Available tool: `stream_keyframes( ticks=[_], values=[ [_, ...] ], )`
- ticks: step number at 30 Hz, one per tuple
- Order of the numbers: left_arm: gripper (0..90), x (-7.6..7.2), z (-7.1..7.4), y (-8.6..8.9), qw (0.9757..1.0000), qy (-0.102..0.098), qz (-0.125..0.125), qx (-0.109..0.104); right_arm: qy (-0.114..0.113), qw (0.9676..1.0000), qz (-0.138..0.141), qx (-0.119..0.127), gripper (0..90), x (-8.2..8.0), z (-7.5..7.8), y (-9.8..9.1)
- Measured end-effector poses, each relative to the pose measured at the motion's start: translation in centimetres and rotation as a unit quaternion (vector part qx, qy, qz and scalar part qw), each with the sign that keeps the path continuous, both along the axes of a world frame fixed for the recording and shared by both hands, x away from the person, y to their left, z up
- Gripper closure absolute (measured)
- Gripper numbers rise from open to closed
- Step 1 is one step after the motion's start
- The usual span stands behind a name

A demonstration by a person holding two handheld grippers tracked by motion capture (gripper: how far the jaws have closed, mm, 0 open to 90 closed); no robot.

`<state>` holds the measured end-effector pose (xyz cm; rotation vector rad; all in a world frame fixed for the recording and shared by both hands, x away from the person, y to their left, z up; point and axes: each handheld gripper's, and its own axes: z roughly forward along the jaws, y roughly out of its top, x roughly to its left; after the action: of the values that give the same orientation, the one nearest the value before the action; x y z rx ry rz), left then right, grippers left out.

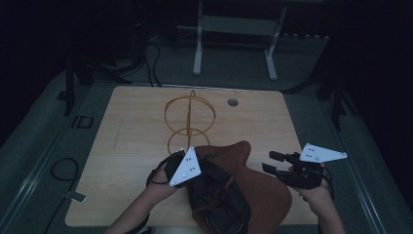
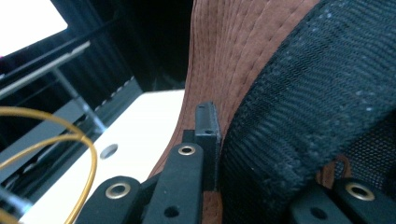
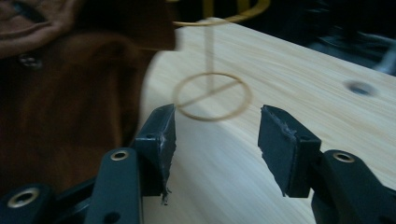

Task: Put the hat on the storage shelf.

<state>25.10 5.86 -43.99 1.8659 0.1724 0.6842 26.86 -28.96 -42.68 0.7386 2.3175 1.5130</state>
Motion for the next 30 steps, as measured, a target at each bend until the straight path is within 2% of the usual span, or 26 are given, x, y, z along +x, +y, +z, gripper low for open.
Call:
stream_keyframes(
  ticks=[5,7,9,12,14,16,18,23,27,29,30],
  values=[
    [86.5,-0.4,0.1,-0.7,0.9997,-0.019,-0.006,-0.015,0.002,0.9978,0.067,0.003,43.0,-0.6,-0.4,2.9],
    [86.5,-0.3,0.2,-1.1,0.9996,-0.022,0.005,-0.019,-0.002,0.9960,0.089,0.005,42.3,-0.8,-0.6,3.7],
    [86.5,-0.2,0.2,-1.5,0.9994,-0.020,0.012,-0.027,-0.004,0.9934,0.113,0.019,41.9,-0.9,-0.6,4.2],
    [86.5,-0.3,0.3,-2.1,0.9988,-0.027,0.016,-0.038,-0.008,0.9908,0.126,0.049,42.0,-0.8,-0.5,4.4],
    [86.6,-0.5,0.3,-2.6,0.9982,-0.034,0.009,-0.048,-0.010,0.9889,0.134,0.062,41.9,-0.7,-0.4,4.6],
    [86.5,-0.8,0.2,-3.0,0.9976,-0.043,0.002,-0.054,-0.012,0.9896,0.130,0.060,41.7,-0.7,-0.4,4.9],
    [86.5,-1.0,0.2,-3.5,0.9972,-0.050,0.000,-0.055,-0.010,0.9885,0.137,0.062,41.3,-0.7,-0.4,5.5],
    [86.5,-1.3,0.3,-4.3,0.9969,-0.054,0.000,-0.058,-0.009,0.9856,0.155,0.067,39.4,-0.7,-0.4,6.6],
    [86.5,-1.3,0.2,-4.6,0.9966,-0.062,0.019,-0.052,-0.012,0.9856,0.152,0.073,39.1,-0.5,-0.4,7.1],
    [86.4,-1.5,0.1,-4.8,0.9960,-0.073,0.027,-0.044,-0.009,0.9860,0.148,0.076,40.0,-0.4,-0.5,7.2],
    [86.3,-1.5,0.1,-4.9,0.9961,-0.071,0.029,-0.044,-0.010,0.9861,0.147,0.077,41.4,-0.3,-0.6,7.3]
  ],
)
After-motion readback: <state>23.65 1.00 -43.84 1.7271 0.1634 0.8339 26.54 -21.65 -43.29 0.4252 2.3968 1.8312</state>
